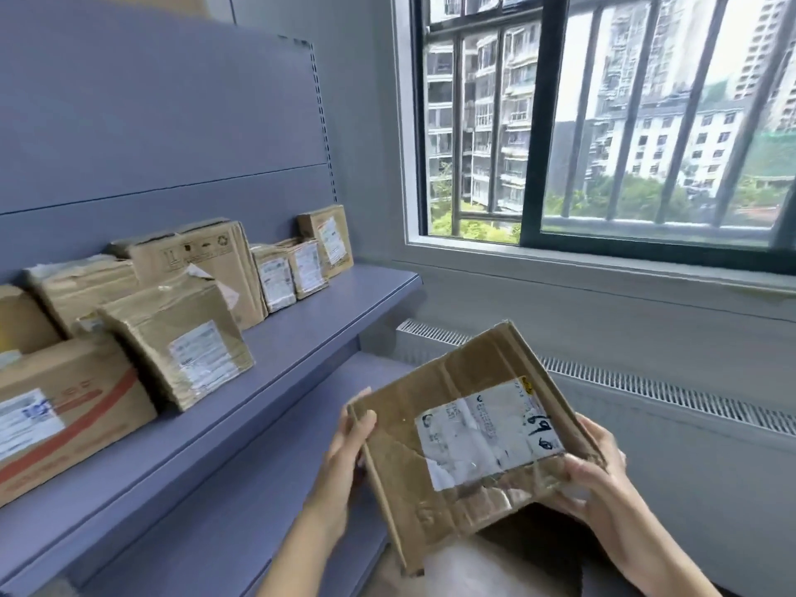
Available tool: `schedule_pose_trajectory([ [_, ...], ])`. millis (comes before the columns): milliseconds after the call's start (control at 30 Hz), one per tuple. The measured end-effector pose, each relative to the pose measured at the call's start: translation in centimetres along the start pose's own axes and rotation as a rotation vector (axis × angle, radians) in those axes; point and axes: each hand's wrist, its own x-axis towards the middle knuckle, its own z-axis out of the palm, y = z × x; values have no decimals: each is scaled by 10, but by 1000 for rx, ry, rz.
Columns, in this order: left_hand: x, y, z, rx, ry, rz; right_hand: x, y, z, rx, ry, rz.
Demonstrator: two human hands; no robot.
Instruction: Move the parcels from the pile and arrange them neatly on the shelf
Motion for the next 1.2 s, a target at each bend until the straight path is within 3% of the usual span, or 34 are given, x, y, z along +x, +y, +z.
schedule_pose_trajectory([
  [100, 8, 6, -8, 147, -27, -31, 28, 8, -7, -21, 39, -25],
  [267, 29, -3, -11, 147, -40, -85, 71, 18, 7, -25, 120, -87],
  [467, 86, -9, -19, 87, 76, -63, 155, 10, 41, 57, 52, -118],
  [800, 184, 13, -67, 137, 347, 89, 312, -24, 183, 100, -432, -292],
  [1000, 198, 24, -93, 233, 450, 143, 360, -21, 247, 62, -699, -234],
  [1200, 194, 17, -99, 403, 698, 129, 381, -7, 288, 13, -937, -155],
])
